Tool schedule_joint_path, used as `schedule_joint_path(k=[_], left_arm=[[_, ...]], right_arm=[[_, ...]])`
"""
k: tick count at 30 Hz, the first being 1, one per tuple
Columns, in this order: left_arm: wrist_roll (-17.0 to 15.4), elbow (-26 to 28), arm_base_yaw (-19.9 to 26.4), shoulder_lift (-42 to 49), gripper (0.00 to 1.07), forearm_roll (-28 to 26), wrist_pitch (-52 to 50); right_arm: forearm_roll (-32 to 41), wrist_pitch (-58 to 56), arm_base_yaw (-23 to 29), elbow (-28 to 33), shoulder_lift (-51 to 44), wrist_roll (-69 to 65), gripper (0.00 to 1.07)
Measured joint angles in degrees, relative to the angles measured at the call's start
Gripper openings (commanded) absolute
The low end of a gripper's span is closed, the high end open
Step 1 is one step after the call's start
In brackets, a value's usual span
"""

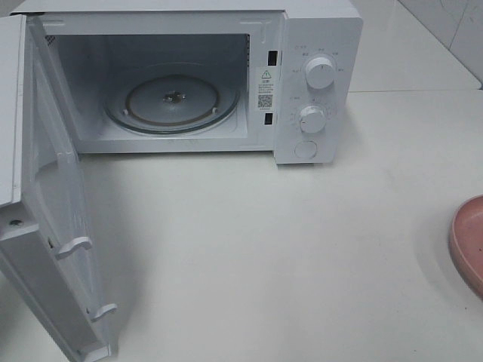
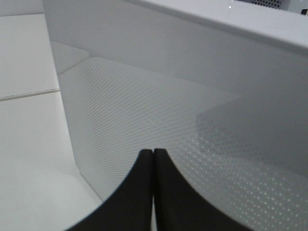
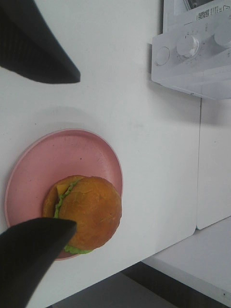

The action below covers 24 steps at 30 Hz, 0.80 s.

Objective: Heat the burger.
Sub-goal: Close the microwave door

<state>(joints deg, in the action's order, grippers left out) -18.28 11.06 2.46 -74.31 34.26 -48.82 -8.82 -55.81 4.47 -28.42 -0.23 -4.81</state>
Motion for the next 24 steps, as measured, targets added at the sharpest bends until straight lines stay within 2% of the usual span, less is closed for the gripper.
schedule_joint_path(k=[7,11,13,14,16,17,18,19,20,21,23,24], left_arm=[[-0.6,2.5,-4.4,-5.7,0.0,0.6,-1.3],[0.3,4.3,-9.5,-8.8,0.0,-0.6,-2.3],[0.6,4.8,-10.3,-9.4,0.0,-1.4,-2.5],[1.4,5.6,-12.1,-10.3,0.0,-3.9,-2.5],[1.8,6.1,-13.1,-10.7,0.0,-5.3,-2.5],[2.5,7.2,-14.9,-11.3,0.0,-8.4,-2.5],[2.5,7.2,-14.9,-11.3,0.0,-8.4,-2.5],[3.2,8.2,-16.9,-12.1,0.0,-11.5,-2.5],[3.2,8.2,-16.9,-12.1,0.0,-11.5,-2.5],[4.3,9.5,-19.0,-13.0,0.0,-14.7,-2.5],[4.7,10.1,-19.8,-13.3,0.0,-16.0,-2.5],[6.0,11.3,-21.7,-14.3,0.0,-19.3,-2.5]], right_arm=[[0.0,0.0,0.0,0.0,0.0,0.0,0.73],[0.0,0.0,0.0,0.0,0.0,0.0,0.72],[0.0,0.0,0.0,0.0,0.0,0.0,0.72],[0.0,0.0,0.0,0.0,0.0,0.0,0.72],[0.0,0.0,0.0,0.0,0.0,0.0,0.72],[0.0,0.0,0.0,0.0,0.0,0.0,0.72],[0.0,0.0,0.0,0.0,0.0,0.0,0.72],[0.0,0.0,0.0,0.0,0.0,0.0,0.72],[0.0,0.0,0.0,0.0,0.0,0.0,0.72],[0.0,0.0,0.0,0.0,0.0,0.0,0.72],[0.0,0.0,0.0,0.0,0.0,0.0,0.72],[0.0,0.0,0.0,0.0,0.0,0.0,0.72]])
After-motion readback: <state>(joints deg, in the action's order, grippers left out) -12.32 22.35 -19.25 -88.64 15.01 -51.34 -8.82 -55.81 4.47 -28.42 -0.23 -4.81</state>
